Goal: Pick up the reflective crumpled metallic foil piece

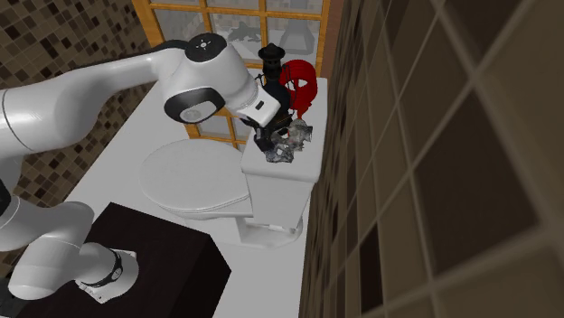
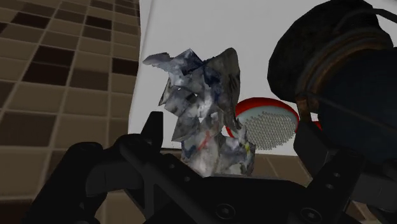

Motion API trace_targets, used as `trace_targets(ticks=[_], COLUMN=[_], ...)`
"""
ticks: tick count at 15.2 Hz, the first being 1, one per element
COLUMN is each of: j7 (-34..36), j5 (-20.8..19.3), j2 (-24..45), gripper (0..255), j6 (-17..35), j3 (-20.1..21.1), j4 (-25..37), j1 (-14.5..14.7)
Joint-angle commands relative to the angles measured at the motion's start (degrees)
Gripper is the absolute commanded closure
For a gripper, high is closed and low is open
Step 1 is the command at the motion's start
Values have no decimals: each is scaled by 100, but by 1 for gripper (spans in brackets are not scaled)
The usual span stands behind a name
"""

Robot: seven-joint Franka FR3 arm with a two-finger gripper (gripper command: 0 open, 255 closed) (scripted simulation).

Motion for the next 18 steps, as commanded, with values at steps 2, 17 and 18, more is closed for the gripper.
trace_targets(ticks=[2, 17, 18], j7=[-3, -103, -103], j5=[-40, 27, 27], j2=[153, 112, 112], gripper=[0, 255, 255], j6=[135, 635, 635], j3=[75, 80, 80], j4=[88, -457, -457], j1=[69, 75, 75])
